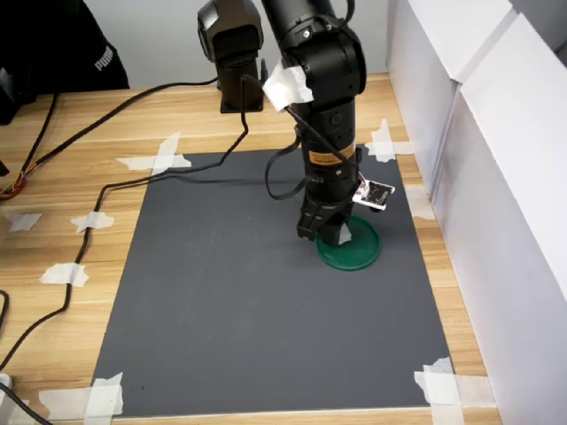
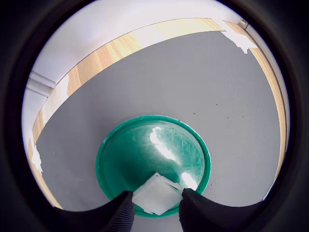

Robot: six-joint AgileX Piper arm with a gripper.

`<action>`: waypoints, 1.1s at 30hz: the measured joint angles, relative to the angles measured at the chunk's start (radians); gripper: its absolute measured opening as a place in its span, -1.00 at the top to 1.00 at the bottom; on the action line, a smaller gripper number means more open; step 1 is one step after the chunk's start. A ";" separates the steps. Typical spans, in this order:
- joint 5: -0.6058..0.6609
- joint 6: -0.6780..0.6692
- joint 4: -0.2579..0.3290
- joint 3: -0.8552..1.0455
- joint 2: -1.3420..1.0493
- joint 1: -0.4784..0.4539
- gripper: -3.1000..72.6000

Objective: Grasp a white terminal and put it on the green lid.

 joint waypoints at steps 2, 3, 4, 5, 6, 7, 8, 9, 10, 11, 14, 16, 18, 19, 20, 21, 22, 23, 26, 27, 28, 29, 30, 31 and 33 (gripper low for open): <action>-0.010 0.000 0.001 0.000 0.000 0.000 -0.18; -0.011 0.000 0.001 0.000 0.000 0.000 -0.25; -0.011 0.000 0.001 0.000 0.000 0.000 -0.32; -0.011 0.000 0.001 0.000 0.000 0.000 -0.38; -0.011 0.000 0.001 0.000 0.000 0.000 -0.43; -0.011 0.000 0.001 0.000 0.000 0.000 -0.46; -0.010 0.000 0.001 0.000 0.000 0.000 -0.48; -0.010 0.000 0.001 0.000 0.000 0.000 -0.49; -0.007 0.000 0.002 0.000 -0.002 0.000 -0.50; -0.005 0.000 0.002 0.000 -0.006 0.000 -0.50; 0.000 0.001 0.001 0.000 -0.040 0.000 -0.50; 0.002 0.014 -0.007 0.000 -0.077 0.000 -0.50; 0.009 0.036 -0.014 0.000 -0.129 -0.007 -0.48; 0.013 0.047 -0.017 0.000 -0.153 -0.013 -0.45; 0.016 0.062 -0.018 0.000 -0.183 -0.024 -0.42; 0.018 0.079 -0.018 0.000 -0.214 -0.037 -0.37; 0.018 0.098 -0.018 0.000 -0.247 -0.053 -0.30; 0.020 0.116 -0.018 0.000 -0.274 -0.071 -0.24; 0.025 0.172 -0.018 0.000 -0.379 -0.135 0.07; 0.025 0.185 -0.018 0.000 -0.416 -0.154 0.20; 0.026 0.199 -0.019 0.000 -0.452 -0.178 0.34; 0.027 0.212 -0.021 0.000 -0.489 -0.200 0.48; 0.030 0.224 -0.021 0.000 -0.526 -0.220 0.62; 0.034 0.231 -0.021 0.000 -0.555 -0.235 0.72; 0.033 0.250 -0.021 0.012 -0.629 -0.269 0.87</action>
